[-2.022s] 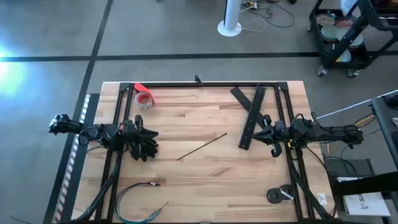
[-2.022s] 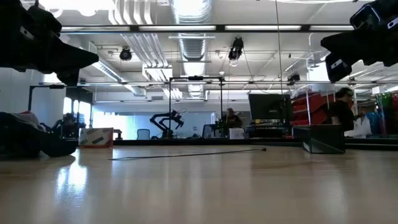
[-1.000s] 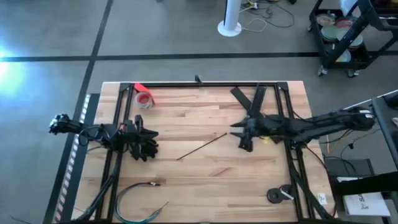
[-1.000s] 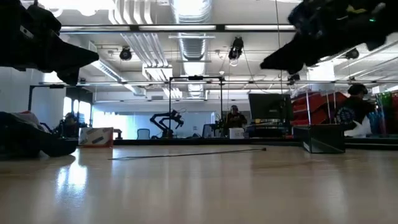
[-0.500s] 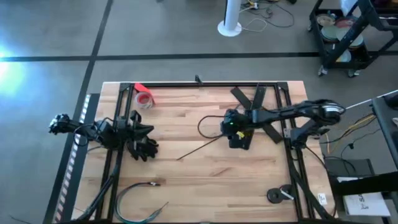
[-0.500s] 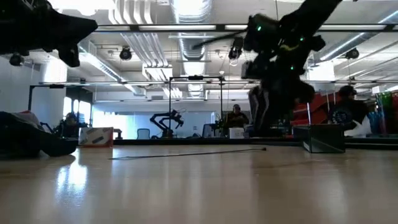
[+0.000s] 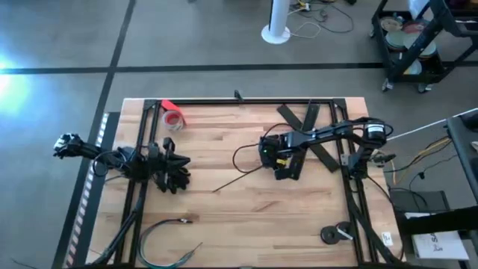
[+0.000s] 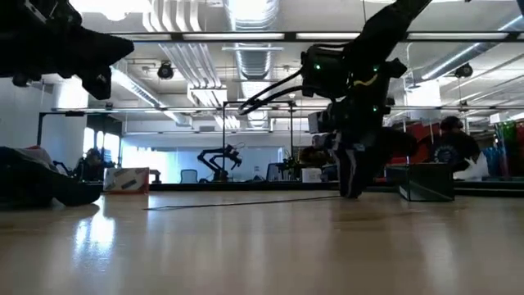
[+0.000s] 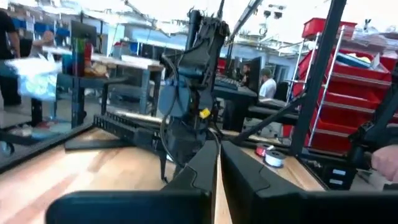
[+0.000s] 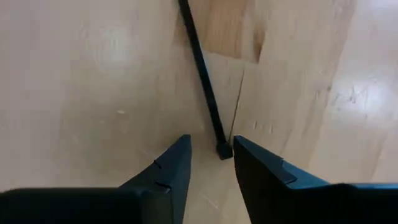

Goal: Ziptie cables
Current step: Wrap the zip tie around the cable bundle

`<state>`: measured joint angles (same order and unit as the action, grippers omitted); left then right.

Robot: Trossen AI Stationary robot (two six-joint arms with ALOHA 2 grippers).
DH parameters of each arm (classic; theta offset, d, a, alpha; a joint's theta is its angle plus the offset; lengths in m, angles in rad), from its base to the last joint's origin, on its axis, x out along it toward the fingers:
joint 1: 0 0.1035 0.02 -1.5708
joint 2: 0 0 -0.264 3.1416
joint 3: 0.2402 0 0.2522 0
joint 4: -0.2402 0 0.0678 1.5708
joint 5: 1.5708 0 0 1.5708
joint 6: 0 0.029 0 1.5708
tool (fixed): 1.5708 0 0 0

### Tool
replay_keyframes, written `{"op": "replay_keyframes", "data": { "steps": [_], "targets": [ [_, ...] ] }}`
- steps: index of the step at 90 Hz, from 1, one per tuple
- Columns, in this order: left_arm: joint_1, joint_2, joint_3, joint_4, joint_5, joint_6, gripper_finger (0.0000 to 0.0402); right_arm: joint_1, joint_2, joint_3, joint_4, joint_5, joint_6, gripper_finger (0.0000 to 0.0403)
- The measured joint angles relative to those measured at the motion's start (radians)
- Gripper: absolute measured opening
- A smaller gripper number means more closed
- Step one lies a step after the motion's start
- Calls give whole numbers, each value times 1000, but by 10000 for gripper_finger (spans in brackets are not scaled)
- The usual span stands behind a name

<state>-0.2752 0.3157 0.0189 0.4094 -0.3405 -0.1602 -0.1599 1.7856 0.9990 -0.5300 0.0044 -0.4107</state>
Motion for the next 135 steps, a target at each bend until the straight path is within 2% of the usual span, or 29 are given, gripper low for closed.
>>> {"op": "replay_keyframes", "data": {
  "steps": [21,40,55,69,85,99,114,126,135],
  "targets": [
    [0,214,0,180,-2,-21,8,-11,10,-2,-8,3,-28,9],
    [0,427,0,351,-73,-33,8,-11,-44,1,-30,34,-15,3],
    [4,602,3,498,-162,-41,8,-2,-165,13,-18,40,14,2],
    [13,769,92,525,-194,-26,10,3,-231,9,-17,36,37,2],
    [26,989,287,479,-192,58,41,12,-252,9,-12,23,41,2],
    [61,1131,470,275,-192,60,81,9,-239,-2,-17,29,44,1],
    [85,1215,608,52,-190,23,115,3,-183,-23,-17,32,51,1],
    [87,1238,660,-57,-164,19,128,5,-122,-34,-6,144,74,0],
    [87,1235,673,-126,-154,10,129,3,-81,-41,67,151,78,0]
  ]
}}
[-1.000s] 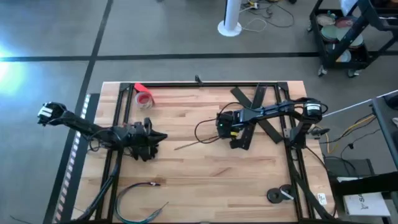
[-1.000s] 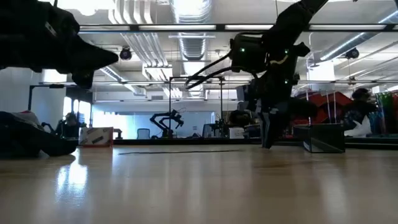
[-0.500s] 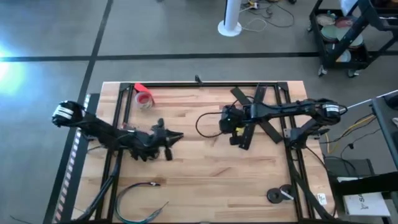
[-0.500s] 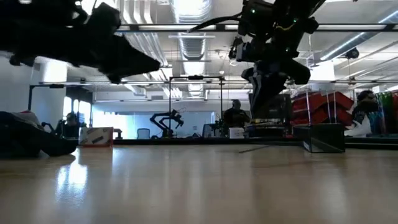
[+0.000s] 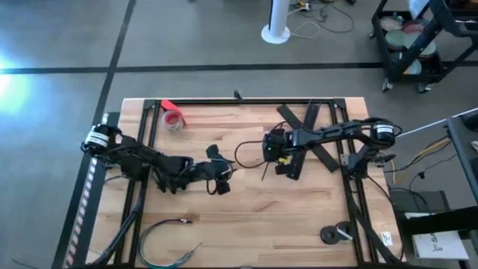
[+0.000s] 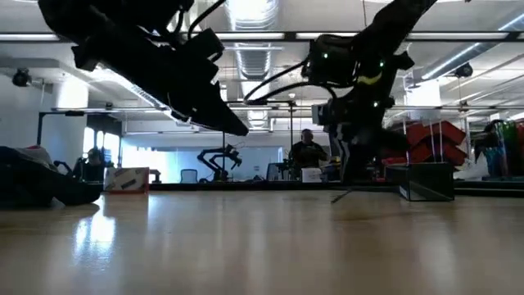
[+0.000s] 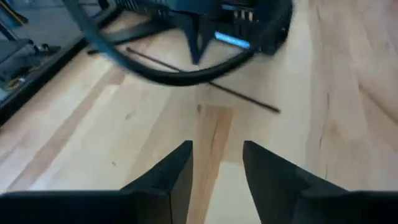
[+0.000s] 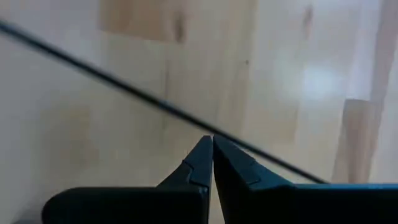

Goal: Ziptie cables
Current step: Wrap the zip tie around the cable bundle

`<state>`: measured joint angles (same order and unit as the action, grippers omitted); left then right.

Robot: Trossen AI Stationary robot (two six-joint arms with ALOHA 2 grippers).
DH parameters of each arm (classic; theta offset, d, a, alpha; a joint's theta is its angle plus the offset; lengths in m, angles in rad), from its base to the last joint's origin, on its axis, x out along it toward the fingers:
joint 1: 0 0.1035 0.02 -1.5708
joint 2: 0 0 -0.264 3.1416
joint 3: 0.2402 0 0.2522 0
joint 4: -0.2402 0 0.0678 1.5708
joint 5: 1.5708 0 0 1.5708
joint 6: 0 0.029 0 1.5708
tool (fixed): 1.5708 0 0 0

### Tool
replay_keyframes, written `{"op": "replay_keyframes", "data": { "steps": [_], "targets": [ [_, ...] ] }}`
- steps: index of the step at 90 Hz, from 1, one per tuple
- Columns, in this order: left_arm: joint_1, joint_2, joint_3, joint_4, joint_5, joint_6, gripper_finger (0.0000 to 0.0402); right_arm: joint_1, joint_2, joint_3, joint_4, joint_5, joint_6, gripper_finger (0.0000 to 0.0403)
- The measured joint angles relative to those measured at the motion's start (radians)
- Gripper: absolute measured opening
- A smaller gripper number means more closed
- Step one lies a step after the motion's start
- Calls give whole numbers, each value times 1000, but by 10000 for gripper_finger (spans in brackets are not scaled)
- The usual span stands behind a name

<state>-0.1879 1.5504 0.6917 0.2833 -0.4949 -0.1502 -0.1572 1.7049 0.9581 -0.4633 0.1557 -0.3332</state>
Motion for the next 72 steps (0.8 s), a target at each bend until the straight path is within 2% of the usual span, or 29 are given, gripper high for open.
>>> {"op": "replay_keyframes", "data": {
  "steps": [18,31,43,51,59,72],
  "targets": [
    [0,-47,-1,-165,9,-54,114,15,85,9,83,-111,32,0],
    [0,-72,-6,-218,9,-73,99,64,116,34,86,-113,65,0],
    [0,-81,-7,-222,9,-72,90,120,91,62,83,-143,63,0],
    [0,-83,-6,-220,9,-72,84,138,23,71,63,-149,56,0],
    [0,-88,-8,-222,9,-70,80,120,-56,69,40,-80,56,0],
    [0,-91,-11,-216,8,-69,76,65,-138,45,-16,162,100,0]
  ]
}}
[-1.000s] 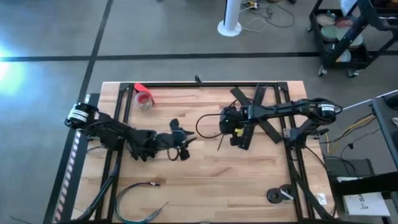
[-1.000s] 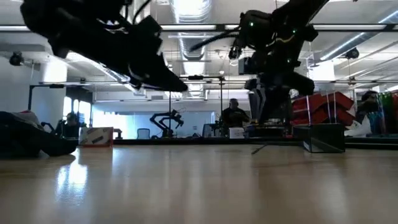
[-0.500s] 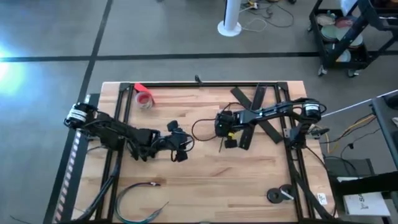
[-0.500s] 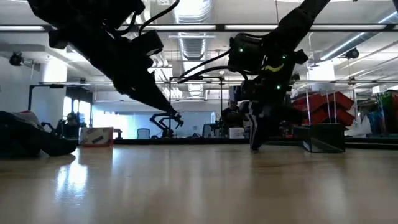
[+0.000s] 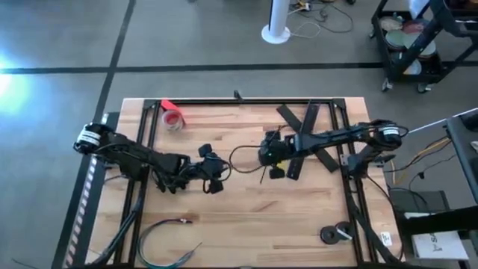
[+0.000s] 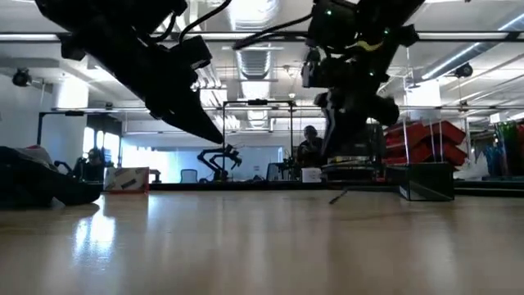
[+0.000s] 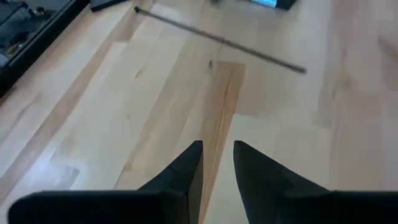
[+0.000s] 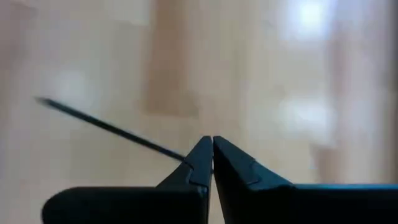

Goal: Ziptie cables
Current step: Wrap the zip tie around the cable bundle

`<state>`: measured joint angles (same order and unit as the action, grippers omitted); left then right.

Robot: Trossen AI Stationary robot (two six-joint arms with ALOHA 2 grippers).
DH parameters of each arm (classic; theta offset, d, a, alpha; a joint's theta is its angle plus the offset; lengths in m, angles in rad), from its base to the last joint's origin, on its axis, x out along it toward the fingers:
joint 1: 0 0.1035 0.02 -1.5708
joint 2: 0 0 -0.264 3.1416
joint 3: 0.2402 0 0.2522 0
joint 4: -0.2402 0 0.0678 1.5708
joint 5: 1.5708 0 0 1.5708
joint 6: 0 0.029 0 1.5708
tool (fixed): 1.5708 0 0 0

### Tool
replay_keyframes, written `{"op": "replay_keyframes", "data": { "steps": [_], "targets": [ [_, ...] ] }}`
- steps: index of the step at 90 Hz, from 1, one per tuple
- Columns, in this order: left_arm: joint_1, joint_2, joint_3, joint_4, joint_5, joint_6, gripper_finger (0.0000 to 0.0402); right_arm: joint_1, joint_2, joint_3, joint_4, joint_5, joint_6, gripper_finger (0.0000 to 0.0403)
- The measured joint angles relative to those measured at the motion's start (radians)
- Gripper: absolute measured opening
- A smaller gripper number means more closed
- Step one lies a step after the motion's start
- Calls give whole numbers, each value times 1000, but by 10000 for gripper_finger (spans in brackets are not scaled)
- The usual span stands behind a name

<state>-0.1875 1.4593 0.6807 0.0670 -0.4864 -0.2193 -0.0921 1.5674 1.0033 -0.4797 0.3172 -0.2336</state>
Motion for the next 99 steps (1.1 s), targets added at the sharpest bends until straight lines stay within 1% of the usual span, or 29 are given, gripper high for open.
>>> {"op": "replay_keyframes", "data": {
  "steps": [7,10,14,22,31,38,43,56,76,87,99],
  "targets": [
    [0,4,-1,28,-1,0,76,-68,-29,-10,-15,101,38,0],
    [0,4,-5,23,0,0,76,-102,-30,-11,-17,116,58,0],
    [0,7,-6,27,-1,-1,75,-148,-30,-14,-17,111,89,0],
    [0,13,-7,53,-1,-3,75,-242,-13,-15,-17,54,140,0],
    [0,14,-8,66,-1,-5,75,-350,28,-19,-21,-59,174,0],
    [0,17,-9,64,0,-11,75,-404,68,-19,2,-166,190,0],
    [0,15,-10,67,-1,-11,75,-425,96,-19,6,-197,193,0],
    [0,16,-10,75,-1,-14,75,-449,164,-19,33,-184,188,0],
    [0,16,-10,74,-1,-15,75,-430,223,-12,61,-193,185,0],
    [0,16,-11,75,-1,-14,75,-389,227,-12,70,-199,198,0],
    [0,16,-11,74,-1,-14,75,-314,224,-13,78,-218,232,0]
  ]
}}
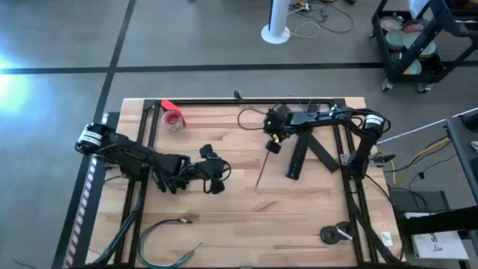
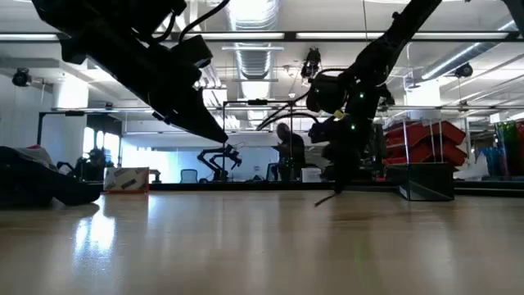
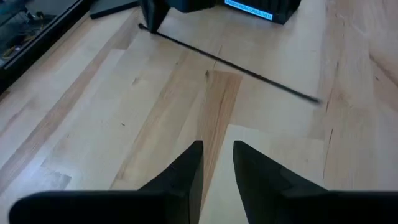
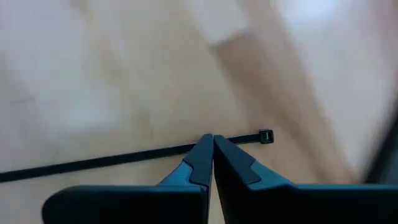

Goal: Ziptie cables
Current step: Wrap the zip tie around the cable bundle

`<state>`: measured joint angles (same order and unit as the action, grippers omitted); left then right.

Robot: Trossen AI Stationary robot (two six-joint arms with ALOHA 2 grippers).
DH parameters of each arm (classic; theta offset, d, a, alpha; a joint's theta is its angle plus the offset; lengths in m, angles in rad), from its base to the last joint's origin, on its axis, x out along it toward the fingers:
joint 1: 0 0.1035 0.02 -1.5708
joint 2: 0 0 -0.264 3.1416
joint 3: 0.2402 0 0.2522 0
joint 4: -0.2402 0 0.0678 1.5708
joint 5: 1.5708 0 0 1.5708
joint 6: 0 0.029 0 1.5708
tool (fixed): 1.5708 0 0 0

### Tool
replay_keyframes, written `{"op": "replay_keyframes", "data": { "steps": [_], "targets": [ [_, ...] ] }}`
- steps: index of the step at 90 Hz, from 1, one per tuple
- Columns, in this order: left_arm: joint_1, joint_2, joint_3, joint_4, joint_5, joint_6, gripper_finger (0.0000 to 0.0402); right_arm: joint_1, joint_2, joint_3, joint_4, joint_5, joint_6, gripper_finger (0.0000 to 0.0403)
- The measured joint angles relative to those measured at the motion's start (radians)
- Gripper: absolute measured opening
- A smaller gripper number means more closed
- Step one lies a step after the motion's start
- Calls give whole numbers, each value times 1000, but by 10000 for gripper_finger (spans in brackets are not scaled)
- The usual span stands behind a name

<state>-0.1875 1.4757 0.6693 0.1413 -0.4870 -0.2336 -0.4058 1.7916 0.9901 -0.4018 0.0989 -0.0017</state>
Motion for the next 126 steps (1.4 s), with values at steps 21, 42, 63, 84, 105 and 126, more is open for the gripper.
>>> {"op": "replay_keyframes", "data": {
  "steps": [21,42,63,84,105,126],
  "targets": [
    [0,0,0,11,0,5,75,183,3,-3,85,-67,58,0],
    [0,0,0,60,0,24,75,348,5,-5,334,-92,61,0],
    [2,34,-20,265,-2,44,75,412,-61,-5,365,-82,43,0],
    [33,310,1,685,10,46,75,510,-200,-12,72,201,83,0],
    [76,519,238,478,42,24,75,626,-320,-62,-27,484,193,0],
    [121,634,407,249,44,3,75,633,-347,-176,79,502,228,0]
  ]
}}
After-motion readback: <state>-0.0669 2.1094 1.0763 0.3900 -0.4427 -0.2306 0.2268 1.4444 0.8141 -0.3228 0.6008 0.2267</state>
